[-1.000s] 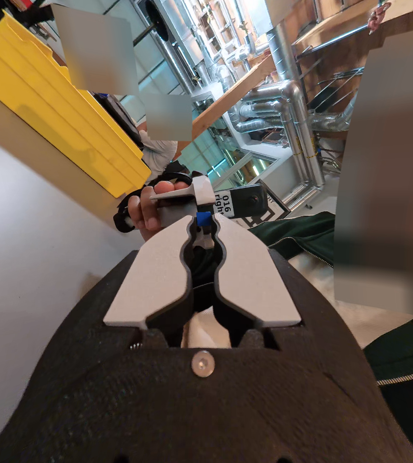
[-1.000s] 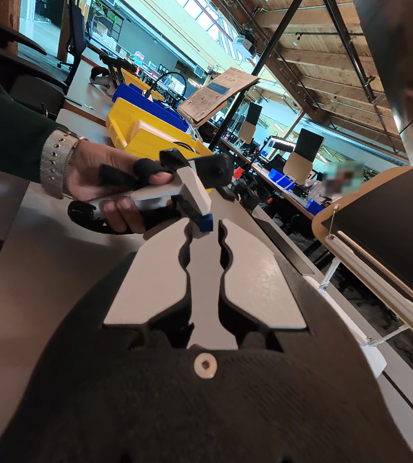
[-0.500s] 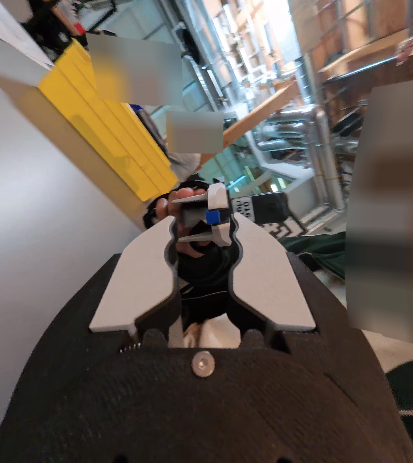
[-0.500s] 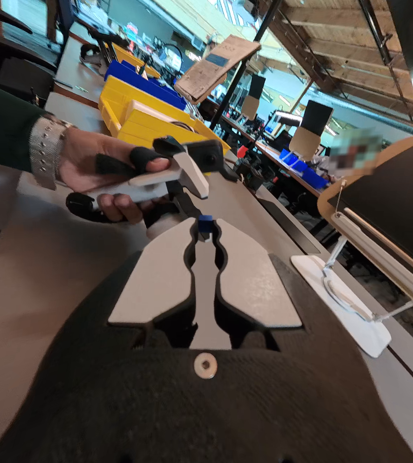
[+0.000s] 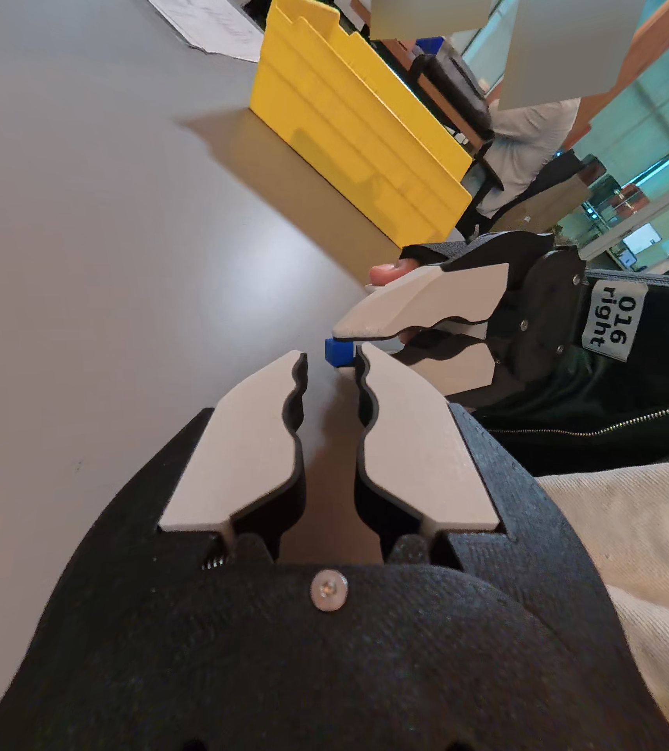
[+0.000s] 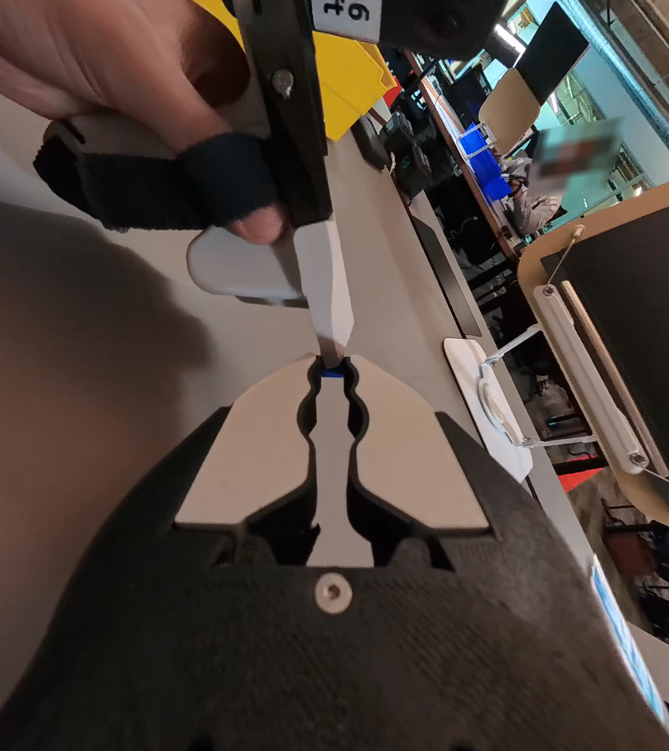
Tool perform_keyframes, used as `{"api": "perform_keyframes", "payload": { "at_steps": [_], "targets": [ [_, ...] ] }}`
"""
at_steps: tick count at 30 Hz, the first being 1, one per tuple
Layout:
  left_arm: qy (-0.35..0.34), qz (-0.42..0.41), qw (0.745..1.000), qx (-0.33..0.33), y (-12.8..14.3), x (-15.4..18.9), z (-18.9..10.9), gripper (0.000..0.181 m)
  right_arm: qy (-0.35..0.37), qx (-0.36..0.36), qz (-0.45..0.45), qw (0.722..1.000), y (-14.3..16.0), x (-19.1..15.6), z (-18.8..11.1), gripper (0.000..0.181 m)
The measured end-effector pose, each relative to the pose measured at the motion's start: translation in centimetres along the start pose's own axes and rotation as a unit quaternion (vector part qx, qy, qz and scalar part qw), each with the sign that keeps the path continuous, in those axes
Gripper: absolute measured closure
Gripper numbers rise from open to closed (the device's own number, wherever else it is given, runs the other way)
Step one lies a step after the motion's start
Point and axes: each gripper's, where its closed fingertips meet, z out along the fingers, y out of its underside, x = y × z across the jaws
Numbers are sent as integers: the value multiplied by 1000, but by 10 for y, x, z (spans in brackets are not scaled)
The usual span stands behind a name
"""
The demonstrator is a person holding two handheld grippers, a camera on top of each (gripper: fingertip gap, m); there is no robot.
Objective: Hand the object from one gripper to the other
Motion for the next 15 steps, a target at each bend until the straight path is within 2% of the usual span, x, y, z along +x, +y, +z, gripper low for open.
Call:
{"api": "perform_keyframes", "payload": {
  "at_steps": [1, 4, 9, 12, 15],
  "targets": [
    [-3, 1, 1000, -3, 1, 0, 1, 157, 1, -1, -1, 1000, -1, -1, 1, 171],
    [-7, 7, 1000, -14, 4, 1, 2, 167, 5, -19, -15, 1000, 2, -3, 3, 171],
    [4, 0, 1000, -3, 1, 0, 0, 169, 3, -6, -3, 1000, 2, -3, 5, 169],
    [56, -25, 997, 41, -10, 7, -7, 170, -3, 30, 61, 998, 1, 4, 6, 135],
    [111, -42, 989, 84, -20, 12, -16, 170, -35, 92, 173, 980, -7, 13, 0, 122]
  ]
}}
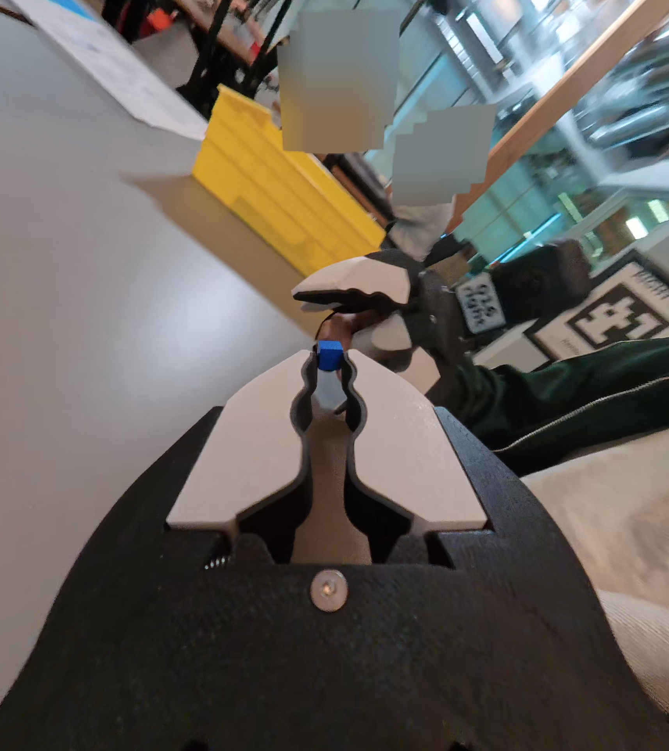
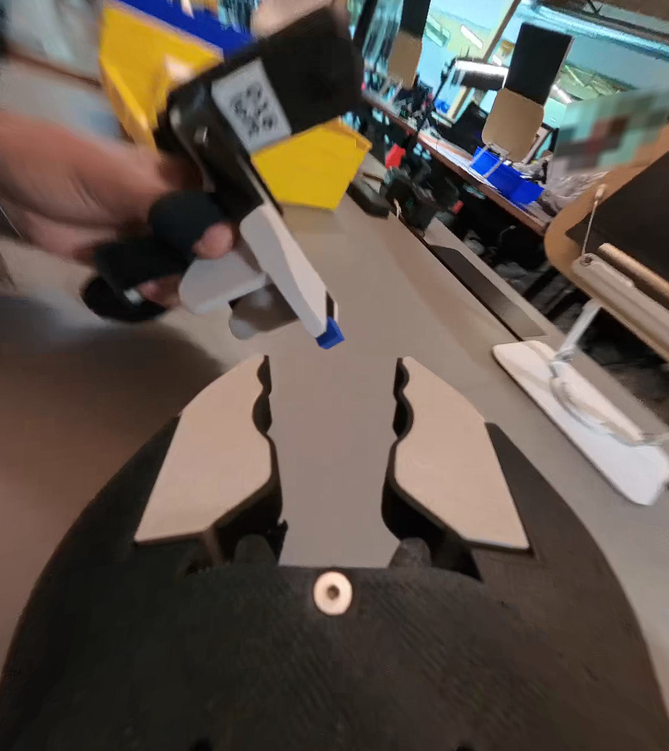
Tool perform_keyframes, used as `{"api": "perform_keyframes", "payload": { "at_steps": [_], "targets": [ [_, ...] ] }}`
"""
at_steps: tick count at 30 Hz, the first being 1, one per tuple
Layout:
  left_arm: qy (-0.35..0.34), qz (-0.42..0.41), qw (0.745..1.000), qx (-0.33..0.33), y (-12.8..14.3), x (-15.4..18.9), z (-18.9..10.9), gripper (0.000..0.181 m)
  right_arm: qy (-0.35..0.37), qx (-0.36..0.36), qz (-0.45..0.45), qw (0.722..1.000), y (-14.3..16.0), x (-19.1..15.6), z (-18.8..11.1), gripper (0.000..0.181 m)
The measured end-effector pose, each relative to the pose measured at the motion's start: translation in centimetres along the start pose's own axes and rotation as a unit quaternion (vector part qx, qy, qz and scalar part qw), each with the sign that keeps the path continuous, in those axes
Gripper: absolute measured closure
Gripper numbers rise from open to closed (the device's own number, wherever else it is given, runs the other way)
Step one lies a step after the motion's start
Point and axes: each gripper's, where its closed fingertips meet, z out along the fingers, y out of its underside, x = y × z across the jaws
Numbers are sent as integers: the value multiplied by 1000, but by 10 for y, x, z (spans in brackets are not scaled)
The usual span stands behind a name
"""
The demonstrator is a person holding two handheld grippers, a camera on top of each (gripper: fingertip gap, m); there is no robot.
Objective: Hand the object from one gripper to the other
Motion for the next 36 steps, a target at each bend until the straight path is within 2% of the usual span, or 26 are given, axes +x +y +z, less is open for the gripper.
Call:
{"api": "perform_keyframes", "payload": {
  "at_steps": [3, 7, 12, 16, 21, 24, 27, 31, 36],
  "targets": [
    [49, 0, 998, 35, -9, 8, -5, 171, -60, 75, 128, 987, -17, 2, -9, 126],
    [66, 25, 997, 43, -11, 14, -8, 170, -138, 128, 283, 940, -29, 5, -17, 144],
    [75, 79, 993, 34, -8, 24, -4, 170, -176, 135, 338, 915, -30, 3, -20, 157],
    [37, 172, 984, 11, -3, 25, 0, 170, -204, 129, 392, 888, -28, 1, -18, 157],
    [-28, 304, 952, -19, 2, 23, 2, 169, -265, 116, 505, 813, -24, -2, -17, 155],
    [-30, 330, 943, -17, 2, 25, 3, 169, -308, 113, 560, 761, -24, -6, -18, 157],
    [-28, 338, 941, -23, 5, 25, 3, 169, -337, 109, 587, 728, -25, -10, -19, 162],
    [-38, 357, 932, -44, 10, 21, 4, 168, -347, 96, 593, 720, -23, -16, -18, 170],
    [-43, 363, 929, -48, 11, 19, 5, 168, -345, 90, 596, 720, -20, -16, -17, 171]
  ]
}}
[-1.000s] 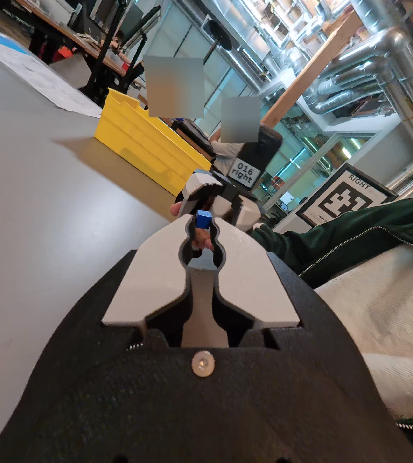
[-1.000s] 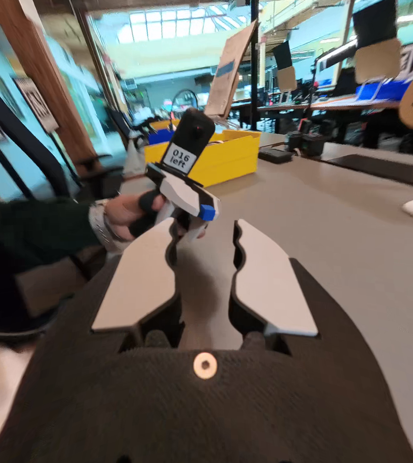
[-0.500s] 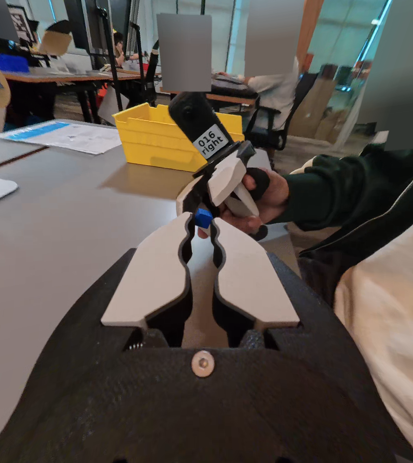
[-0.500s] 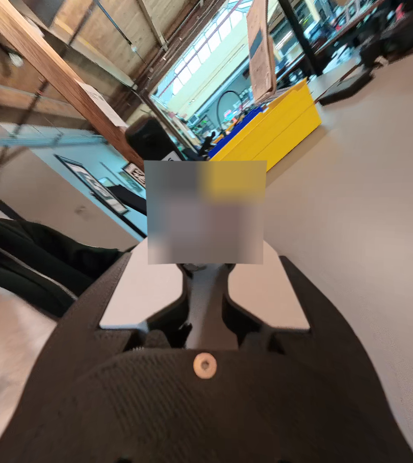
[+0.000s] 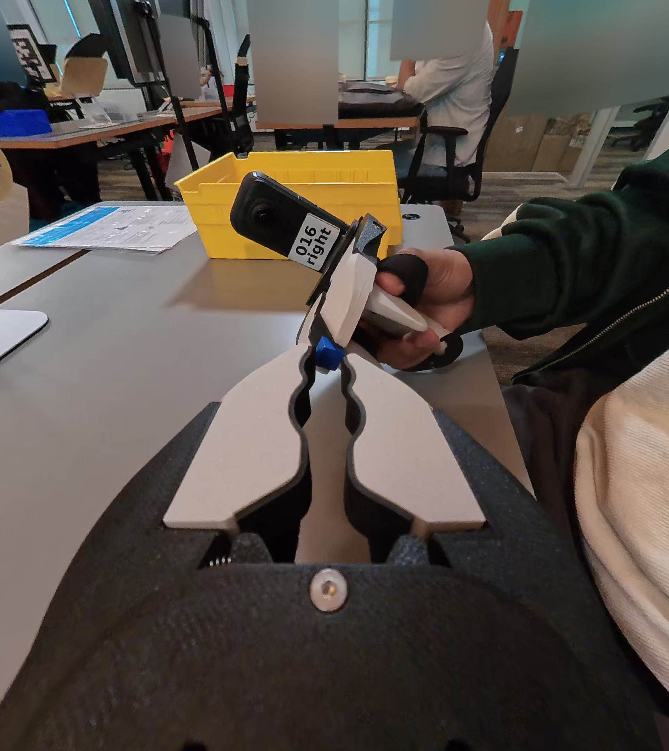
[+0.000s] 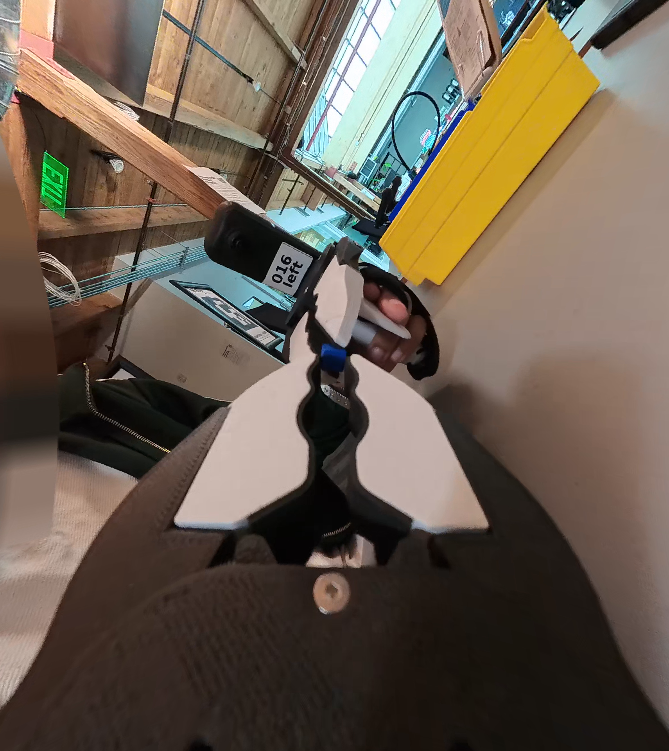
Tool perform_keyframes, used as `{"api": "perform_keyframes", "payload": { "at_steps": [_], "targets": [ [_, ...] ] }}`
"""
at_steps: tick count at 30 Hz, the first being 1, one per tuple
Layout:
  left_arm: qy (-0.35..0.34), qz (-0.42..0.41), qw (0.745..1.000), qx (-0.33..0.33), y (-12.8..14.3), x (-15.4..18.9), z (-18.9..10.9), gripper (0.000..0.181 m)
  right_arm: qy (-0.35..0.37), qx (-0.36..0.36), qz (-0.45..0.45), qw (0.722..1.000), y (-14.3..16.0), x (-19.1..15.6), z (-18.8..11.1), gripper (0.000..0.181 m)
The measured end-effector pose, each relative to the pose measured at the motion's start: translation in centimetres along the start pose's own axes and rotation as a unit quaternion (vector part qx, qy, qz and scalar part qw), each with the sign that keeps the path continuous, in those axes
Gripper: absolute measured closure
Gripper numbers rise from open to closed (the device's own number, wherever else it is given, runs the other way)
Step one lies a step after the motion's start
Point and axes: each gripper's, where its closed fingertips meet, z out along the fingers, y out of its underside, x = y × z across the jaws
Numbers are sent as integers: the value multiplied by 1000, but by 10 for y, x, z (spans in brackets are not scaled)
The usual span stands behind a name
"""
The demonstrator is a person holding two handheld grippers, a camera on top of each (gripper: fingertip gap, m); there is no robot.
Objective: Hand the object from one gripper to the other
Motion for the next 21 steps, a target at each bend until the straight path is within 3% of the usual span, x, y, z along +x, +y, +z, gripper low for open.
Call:
{"api": "perform_keyframes", "payload": {
  "at_steps": [3, 7, 9, 11, 13, 16, 21],
  "targets": [
    [-2, -13, 1000, 3, 1, -1, 1, 166, 13, -1, -10, 1000, -1, 2, -1, 171],
    [10, -67, 998, 12, 3, -3, 3, 149, 14, 32, -68, 997, -13, -8, -6, 171],
    [50, -116, 991, 49, -7, 3, 2, 134, 4, 52, -144, 988, -20, -21, -8, 172],
    [115, -192, 967, 119, -29, 12, -5, 119, -7, 70, -262, 962, -23, -40, -9, 172],
    [171, -266, 933, 173, -47, 16, -13, 122, 21, 74, -394, 916, -23, -51, -9, 171],
    [225, -341, 895, 180, -52, 18, -16, 142, 85, 60, -525, 845, -20, -48, -7, 171],
    [252, -422, 852, 179, -52, 16, -12, 158, 106, 42, -555, 824, -16, -40, -5, 171]
  ]
}}
